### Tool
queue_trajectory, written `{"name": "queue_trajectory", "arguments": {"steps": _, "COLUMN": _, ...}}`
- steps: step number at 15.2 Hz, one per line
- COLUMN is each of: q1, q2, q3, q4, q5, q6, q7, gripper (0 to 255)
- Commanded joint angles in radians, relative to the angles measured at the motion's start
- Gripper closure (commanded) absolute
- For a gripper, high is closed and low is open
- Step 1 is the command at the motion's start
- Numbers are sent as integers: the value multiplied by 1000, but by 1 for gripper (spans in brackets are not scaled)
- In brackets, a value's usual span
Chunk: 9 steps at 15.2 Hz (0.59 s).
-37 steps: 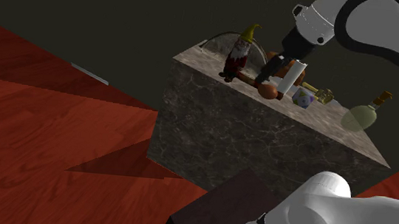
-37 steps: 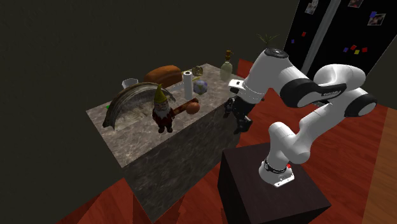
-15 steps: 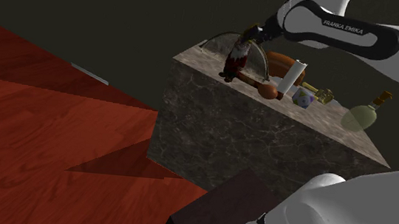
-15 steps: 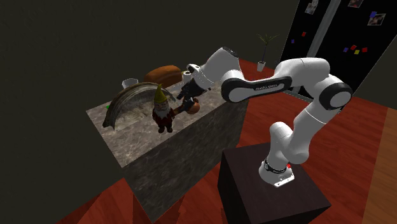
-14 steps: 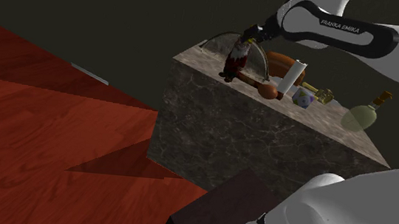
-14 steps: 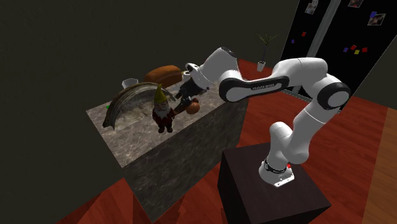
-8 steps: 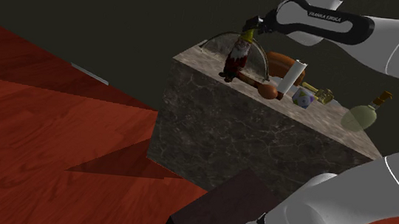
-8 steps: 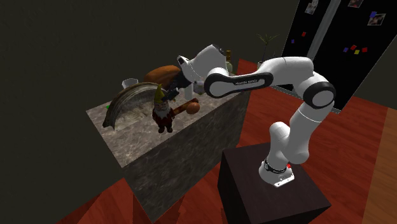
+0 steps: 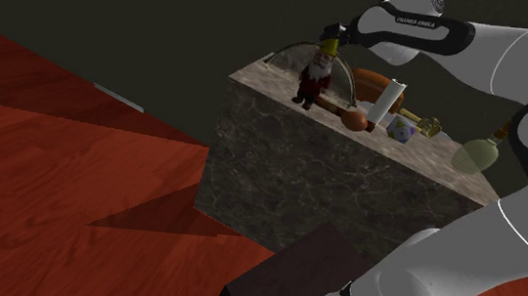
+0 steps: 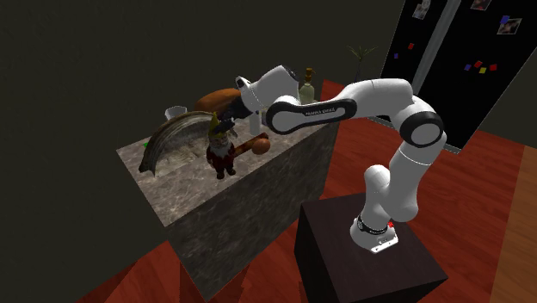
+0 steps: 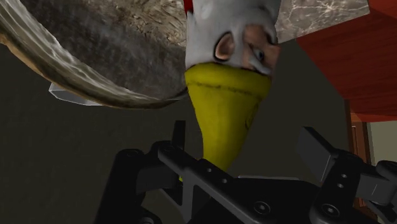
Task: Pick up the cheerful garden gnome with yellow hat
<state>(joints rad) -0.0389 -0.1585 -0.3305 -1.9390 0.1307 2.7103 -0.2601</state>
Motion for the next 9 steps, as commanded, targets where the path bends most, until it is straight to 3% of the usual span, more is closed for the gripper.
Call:
{"name": "queue_trajectory", "arguments": {"steps": 1, "q1": 2, "q2": -1, "q3": -2, "q4": -27, "q5": 7, "q6": 27, "q7": -8, "gripper": 0}}
{"name": "queue_trajectory", "arguments": {"steps": 4, "q1": 4, "q2": 0, "q3": -3, "q4": -47, "q5": 13, "q6": 47, "q7": -15, "gripper": 0}}
{"name": "queue_trajectory", "arguments": {"steps": 5, "q1": 3, "q2": -4, "q3": -3, "q4": -49, "q5": 12, "q6": 47, "q7": -15, "gripper": 255}}
{"name": "queue_trajectory", "arguments": {"steps": 9, "q1": 3, "q2": -6, "q3": -3, "q4": -51, "q5": 11, "q6": 46, "q7": -14, "gripper": 255}}
